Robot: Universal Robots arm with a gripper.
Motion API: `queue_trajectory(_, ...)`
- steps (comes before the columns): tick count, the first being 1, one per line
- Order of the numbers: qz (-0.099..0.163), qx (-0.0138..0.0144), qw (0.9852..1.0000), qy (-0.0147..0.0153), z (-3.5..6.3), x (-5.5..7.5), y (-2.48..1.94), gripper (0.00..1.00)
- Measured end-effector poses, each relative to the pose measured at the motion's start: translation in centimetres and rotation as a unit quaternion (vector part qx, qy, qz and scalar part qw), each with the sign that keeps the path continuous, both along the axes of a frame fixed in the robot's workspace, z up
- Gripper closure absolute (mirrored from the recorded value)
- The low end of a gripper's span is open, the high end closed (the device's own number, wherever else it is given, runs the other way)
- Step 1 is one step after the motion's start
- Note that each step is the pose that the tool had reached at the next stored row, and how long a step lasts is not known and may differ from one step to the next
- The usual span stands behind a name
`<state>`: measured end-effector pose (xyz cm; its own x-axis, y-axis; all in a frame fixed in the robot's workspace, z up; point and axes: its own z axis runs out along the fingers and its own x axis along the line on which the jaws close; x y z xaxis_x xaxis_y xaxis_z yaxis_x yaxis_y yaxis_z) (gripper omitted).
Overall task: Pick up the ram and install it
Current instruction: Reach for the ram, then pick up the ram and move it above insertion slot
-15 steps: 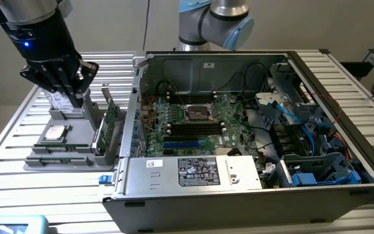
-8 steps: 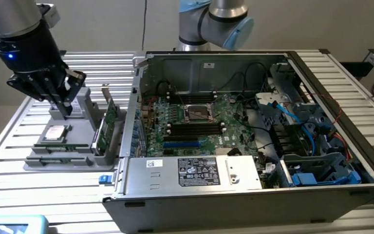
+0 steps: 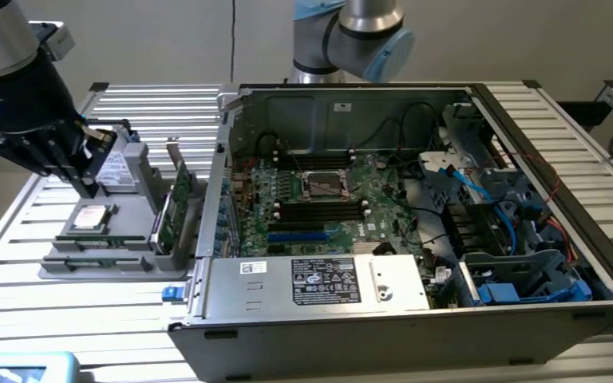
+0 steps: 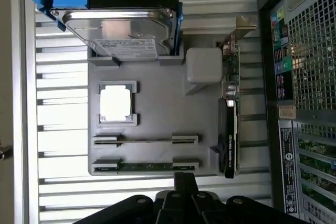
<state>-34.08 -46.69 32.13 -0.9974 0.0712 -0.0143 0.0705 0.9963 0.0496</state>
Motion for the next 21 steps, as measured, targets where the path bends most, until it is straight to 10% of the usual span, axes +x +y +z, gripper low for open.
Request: queue_trajectory(21,0.033,-0.0013,0.9994,0.0004,-0.94,-1.30,0.01,0.89)
